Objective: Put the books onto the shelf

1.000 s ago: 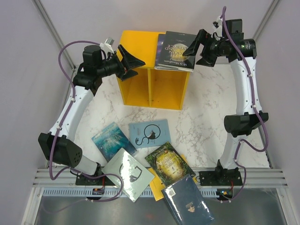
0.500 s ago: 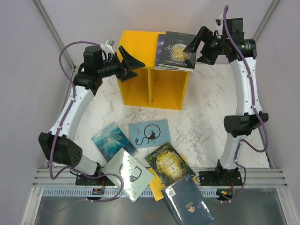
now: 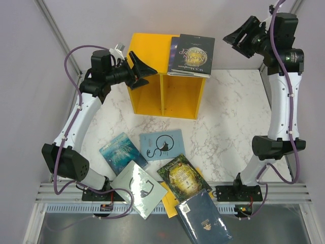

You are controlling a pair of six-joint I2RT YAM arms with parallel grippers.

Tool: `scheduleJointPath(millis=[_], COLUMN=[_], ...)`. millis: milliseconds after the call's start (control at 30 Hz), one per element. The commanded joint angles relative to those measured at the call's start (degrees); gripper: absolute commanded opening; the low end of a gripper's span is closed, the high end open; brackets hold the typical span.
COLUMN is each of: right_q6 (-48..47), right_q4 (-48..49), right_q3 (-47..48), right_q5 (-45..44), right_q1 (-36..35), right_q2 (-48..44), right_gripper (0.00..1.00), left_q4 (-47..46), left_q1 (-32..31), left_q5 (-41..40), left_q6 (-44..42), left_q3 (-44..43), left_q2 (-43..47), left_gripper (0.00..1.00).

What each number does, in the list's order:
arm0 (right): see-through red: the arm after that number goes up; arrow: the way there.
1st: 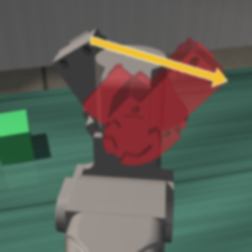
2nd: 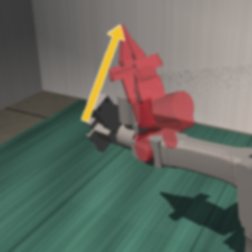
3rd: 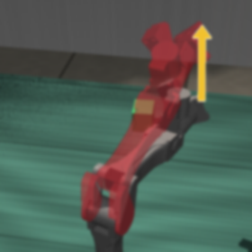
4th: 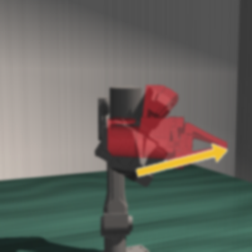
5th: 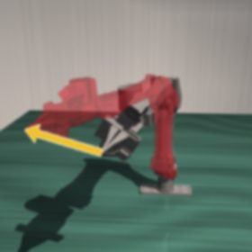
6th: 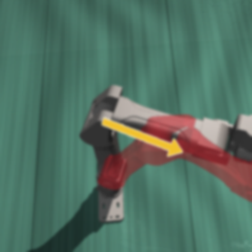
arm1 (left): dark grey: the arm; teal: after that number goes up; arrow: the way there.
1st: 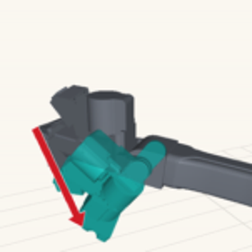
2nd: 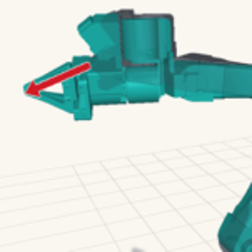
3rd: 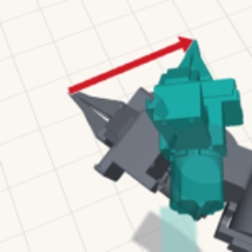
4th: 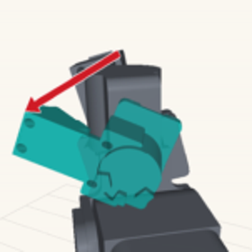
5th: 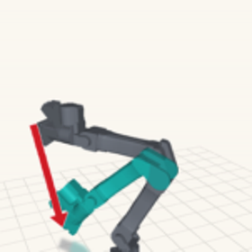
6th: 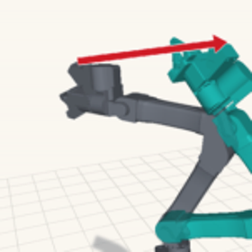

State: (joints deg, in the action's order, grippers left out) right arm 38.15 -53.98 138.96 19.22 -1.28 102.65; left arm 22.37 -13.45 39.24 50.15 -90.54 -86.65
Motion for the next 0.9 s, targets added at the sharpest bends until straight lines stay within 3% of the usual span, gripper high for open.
scheduleJointPath(millis=[0,67,100,200,867], right_q6=[-0.44,-1.49,-2.63,-5.35,-5.37], right_q4=[1.07,-0.24,-0.43,-1.57,-2.45], right_q3=[-2.8,-2.99,-3.25,-4.83,1.49], right_q5=[-2.43,-3.75,-3.84,-5.59,-10.35], right_q1=[2.49,2.6,2.51,2.25,-7.33], right_q2=[-1.14,-0.88,-0.7,0.18,8.62], right_gripper=[0.56,0.34,0.14,0.0,0.0], left_q4=[1.18,1.18,1.36,1.54,3.47], left_q1=[0.45,0.45,0.45,0.53,1.24], left_q5=[0.92,1.01,0.92,1.18,0.31], left_q6=[-2.51,-2.43,-2.51,-2.16,-3.48], left_q3=[-0.95,-0.95,-0.95,-0.86,1.24], left_q2=[0.69,0.96,1.05,1.31,4.56], left_gripper=[0.91,0.91,0.91,0.91,0.9])
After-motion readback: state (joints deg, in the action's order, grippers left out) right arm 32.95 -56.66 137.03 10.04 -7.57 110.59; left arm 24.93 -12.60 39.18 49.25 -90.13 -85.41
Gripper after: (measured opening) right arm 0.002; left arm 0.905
